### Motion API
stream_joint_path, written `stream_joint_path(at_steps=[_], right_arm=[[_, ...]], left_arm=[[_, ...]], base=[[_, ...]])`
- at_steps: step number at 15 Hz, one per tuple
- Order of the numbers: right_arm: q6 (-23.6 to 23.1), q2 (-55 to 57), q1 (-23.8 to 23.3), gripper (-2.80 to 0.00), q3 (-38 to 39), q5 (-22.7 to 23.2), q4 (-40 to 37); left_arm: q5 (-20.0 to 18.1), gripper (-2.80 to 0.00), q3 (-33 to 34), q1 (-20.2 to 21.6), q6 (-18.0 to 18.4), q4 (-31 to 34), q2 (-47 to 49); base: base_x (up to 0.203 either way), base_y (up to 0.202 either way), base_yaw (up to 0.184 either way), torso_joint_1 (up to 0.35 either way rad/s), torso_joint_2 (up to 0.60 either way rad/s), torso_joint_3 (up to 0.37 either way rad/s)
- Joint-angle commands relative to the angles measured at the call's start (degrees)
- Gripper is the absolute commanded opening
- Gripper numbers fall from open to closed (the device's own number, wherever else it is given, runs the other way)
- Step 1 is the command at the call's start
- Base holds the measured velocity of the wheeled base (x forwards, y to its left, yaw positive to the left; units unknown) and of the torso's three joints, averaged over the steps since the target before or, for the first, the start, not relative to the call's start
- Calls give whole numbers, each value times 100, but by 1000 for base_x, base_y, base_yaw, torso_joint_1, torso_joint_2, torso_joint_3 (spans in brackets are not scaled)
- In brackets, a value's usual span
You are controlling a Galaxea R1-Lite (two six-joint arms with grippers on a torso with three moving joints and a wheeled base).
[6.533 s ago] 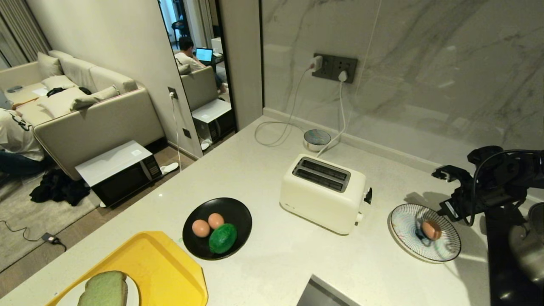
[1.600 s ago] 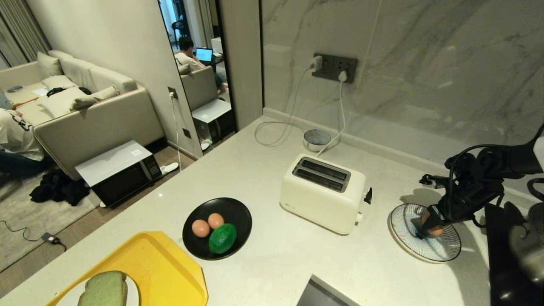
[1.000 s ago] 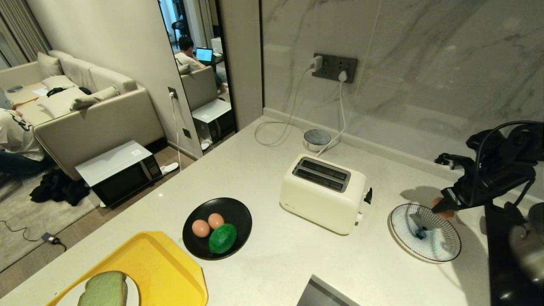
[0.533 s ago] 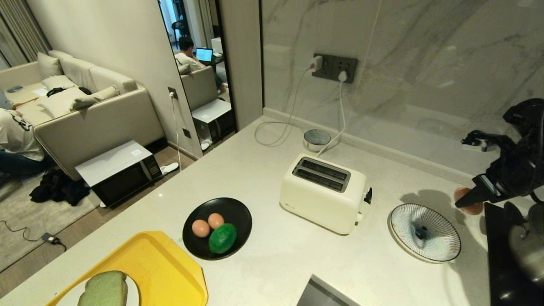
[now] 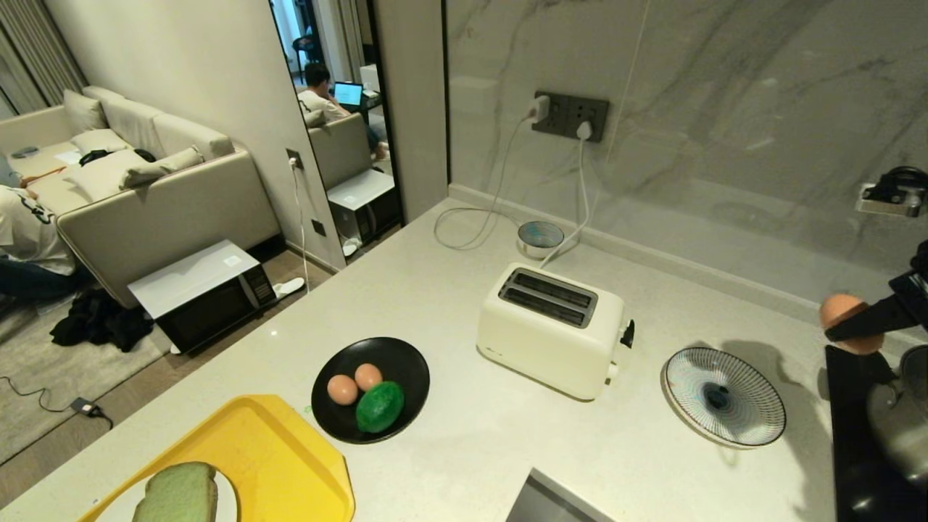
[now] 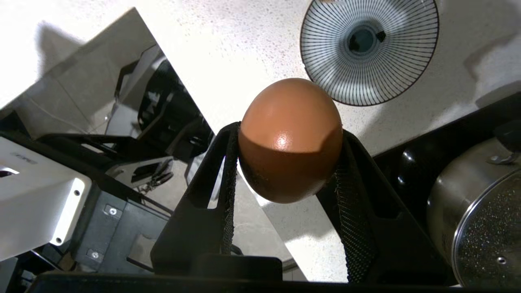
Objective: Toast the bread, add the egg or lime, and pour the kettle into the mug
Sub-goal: Put the egg in the bowl
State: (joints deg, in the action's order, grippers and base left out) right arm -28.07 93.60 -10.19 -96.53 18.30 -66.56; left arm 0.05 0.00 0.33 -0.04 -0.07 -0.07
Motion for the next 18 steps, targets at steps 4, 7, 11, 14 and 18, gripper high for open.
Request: stream_joint_path(at_steps=[4,7,11,14,18], right_arm=[[-275,-571,87,-280,12,202,-418],[-295,-574,87,-280,14,218,-419],[-304,-544,108,-280,0,227,-416],[-304,-518,219,-280,-15,227,-393],[-286,-495,418,-280,-123,227,-393]], left_arm=[[4,-280,0,2,2,-1,-1],[4,-280,0,2,-5,-1,-1],[4,-280,0,2,-5,-1,-1],[4,-280,0,2,4,-1,-1],[12,-280,0,2,4,-1,-1]], base=[[0,0,0,0,0,0],[0,0,0,0,0,0],[0,0,0,0,0,0],[-4,-3,85,-1,0,3],[0,-7,173,5,4,3]])
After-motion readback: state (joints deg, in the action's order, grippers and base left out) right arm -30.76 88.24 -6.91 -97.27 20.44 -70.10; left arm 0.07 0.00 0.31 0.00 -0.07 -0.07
